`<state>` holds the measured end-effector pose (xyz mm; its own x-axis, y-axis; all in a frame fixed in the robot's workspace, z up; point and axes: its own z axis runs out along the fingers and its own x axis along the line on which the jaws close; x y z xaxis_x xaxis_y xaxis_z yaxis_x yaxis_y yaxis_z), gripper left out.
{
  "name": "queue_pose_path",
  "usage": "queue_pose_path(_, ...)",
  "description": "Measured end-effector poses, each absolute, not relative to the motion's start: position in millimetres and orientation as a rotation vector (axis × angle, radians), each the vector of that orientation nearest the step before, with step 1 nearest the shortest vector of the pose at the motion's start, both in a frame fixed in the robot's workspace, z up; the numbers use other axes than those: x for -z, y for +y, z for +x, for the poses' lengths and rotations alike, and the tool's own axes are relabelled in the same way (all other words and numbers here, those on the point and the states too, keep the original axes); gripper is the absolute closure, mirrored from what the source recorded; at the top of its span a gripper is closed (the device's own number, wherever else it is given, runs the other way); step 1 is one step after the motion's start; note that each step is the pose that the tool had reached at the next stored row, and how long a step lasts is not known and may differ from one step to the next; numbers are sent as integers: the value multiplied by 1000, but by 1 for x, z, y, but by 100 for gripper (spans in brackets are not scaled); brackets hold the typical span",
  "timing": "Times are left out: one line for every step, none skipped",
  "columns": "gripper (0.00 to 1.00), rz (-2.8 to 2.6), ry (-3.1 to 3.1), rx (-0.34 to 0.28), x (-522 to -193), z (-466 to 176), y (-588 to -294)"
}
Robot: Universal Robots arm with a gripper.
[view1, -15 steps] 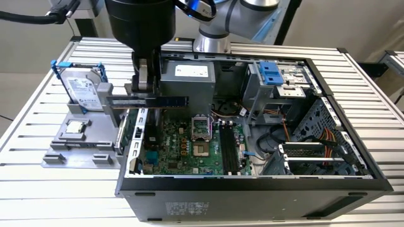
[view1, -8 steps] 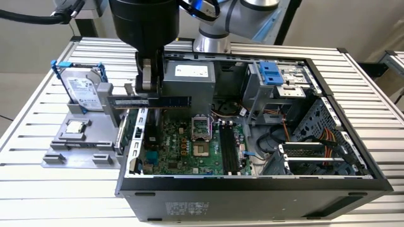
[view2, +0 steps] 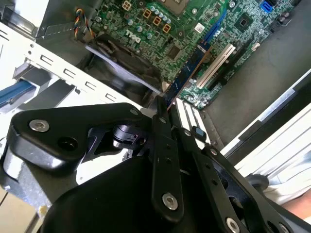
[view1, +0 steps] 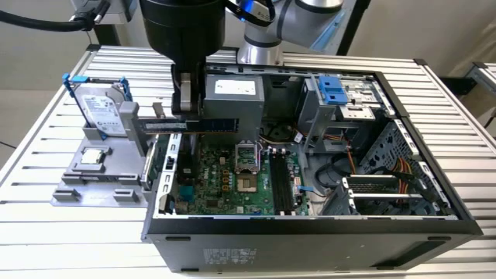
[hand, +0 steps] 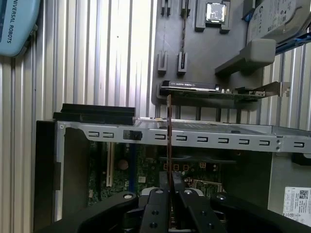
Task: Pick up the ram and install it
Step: 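Pick up the ram and move it above insertion slot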
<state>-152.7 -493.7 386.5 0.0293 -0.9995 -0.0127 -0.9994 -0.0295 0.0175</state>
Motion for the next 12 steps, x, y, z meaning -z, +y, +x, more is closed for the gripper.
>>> queue_pose_path(100,2252,-2186,34,-386,-152,-494)
queue_pose_path(100,2252,-2186,34,-386,-150,-494)
queue_pose_path(100,2252,-2185,34,-386,-149,-494)
queue_pose_path(100,2252,-2185,34,-386,-148,-494)
queue_pose_path(100,2252,-2185,34,-386,-146,-494)
queue_pose_path(100,2252,-2185,34,-386,-145,-494)
queue_pose_path(100,2252,-2185,33,-386,-144,-494)
queue_pose_path(100,2252,-2185,34,-386,-143,-494)
queue_pose_path(100,2252,-2184,33,-386,-142,-494)
queue_pose_path(100,2253,-2185,34,-386,-140,-494)
queue_pose_path(100,2252,-2184,33,-386,-139,-494)
queue_pose_path(100,2253,-2185,34,-386,-138,-494)
